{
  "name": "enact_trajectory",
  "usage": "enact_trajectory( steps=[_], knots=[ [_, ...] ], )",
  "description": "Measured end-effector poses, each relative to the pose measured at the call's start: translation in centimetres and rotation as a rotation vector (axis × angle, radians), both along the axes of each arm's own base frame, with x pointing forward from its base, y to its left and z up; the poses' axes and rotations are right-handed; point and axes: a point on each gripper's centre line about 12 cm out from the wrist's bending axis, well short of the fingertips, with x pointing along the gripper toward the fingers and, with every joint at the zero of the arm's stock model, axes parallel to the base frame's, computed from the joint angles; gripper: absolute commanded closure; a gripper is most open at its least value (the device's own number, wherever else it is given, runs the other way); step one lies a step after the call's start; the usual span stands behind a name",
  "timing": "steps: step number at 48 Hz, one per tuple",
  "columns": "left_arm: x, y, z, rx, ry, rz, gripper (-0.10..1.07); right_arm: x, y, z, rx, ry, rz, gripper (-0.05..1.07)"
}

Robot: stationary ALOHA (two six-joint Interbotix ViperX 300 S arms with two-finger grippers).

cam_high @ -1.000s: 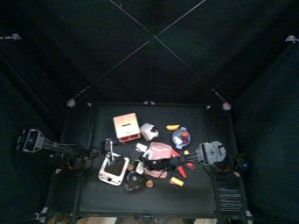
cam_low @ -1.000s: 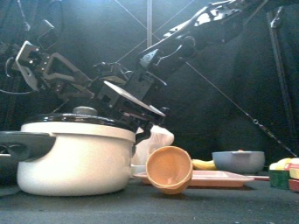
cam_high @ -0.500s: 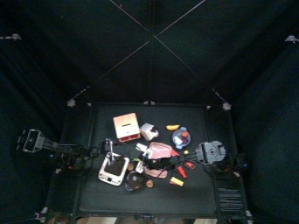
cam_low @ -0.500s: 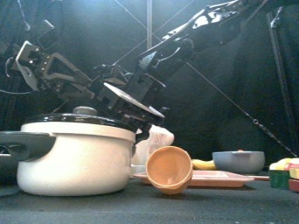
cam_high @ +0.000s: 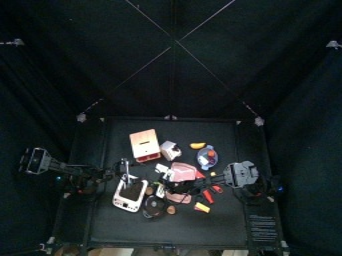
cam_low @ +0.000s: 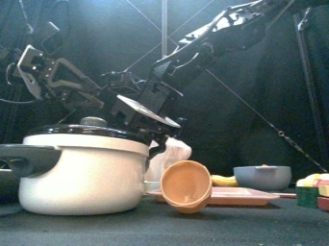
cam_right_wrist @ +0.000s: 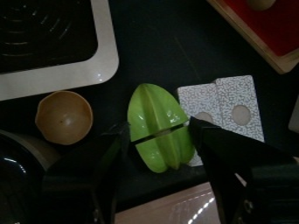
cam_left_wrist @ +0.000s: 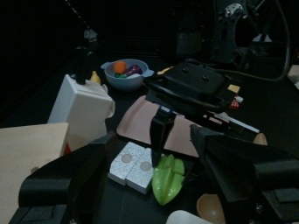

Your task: Grab starfruit

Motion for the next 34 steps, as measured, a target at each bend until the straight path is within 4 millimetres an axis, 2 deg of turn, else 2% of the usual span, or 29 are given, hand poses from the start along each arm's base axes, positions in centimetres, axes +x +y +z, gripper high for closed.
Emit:
enact_trajectory(
  steps=[18, 34],
  knots=[
    [0.0, 0.04, 0.0, 0.0, 0.0, 0.002, -0.02, -0.08, -0.04, -0.21, -0.004, 0.009, 0.0, 0.09],
    [0.0, 0.0, 0.0, 0.0, 0.0, 0.0, -0.02, 0.01, 0.08, -0.14, -0.003, 0.003, 0.006, 0.21]
  ],
)
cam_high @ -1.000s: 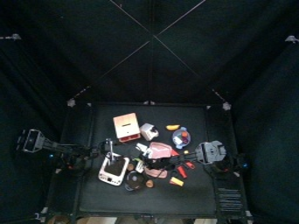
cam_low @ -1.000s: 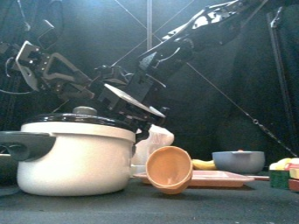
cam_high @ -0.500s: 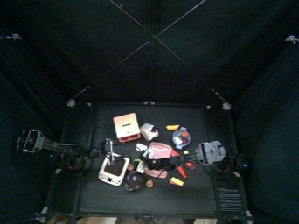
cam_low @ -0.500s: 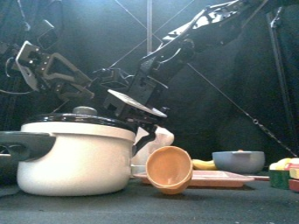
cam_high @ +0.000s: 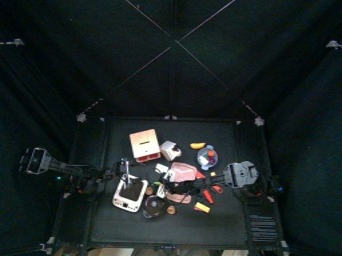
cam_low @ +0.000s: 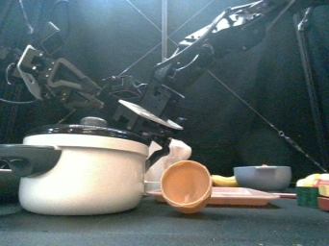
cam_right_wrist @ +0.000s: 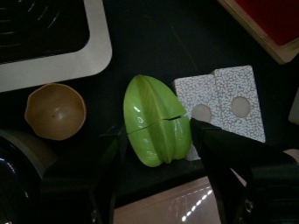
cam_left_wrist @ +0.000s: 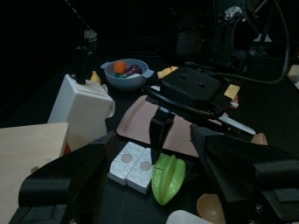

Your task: Grab starfruit

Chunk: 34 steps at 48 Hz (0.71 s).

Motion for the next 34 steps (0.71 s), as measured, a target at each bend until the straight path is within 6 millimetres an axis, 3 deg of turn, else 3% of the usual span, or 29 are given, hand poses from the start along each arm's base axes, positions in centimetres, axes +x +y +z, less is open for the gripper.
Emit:
enact_trajectory(
  steps=[34],
  knots=[
    [0.0, 0.0, 0.0, 0.0, 0.0, 0.0, -0.02, -0.2, 0.6, 1.5, -0.022, -0.001, -0.014, 0.21]
  ],
)
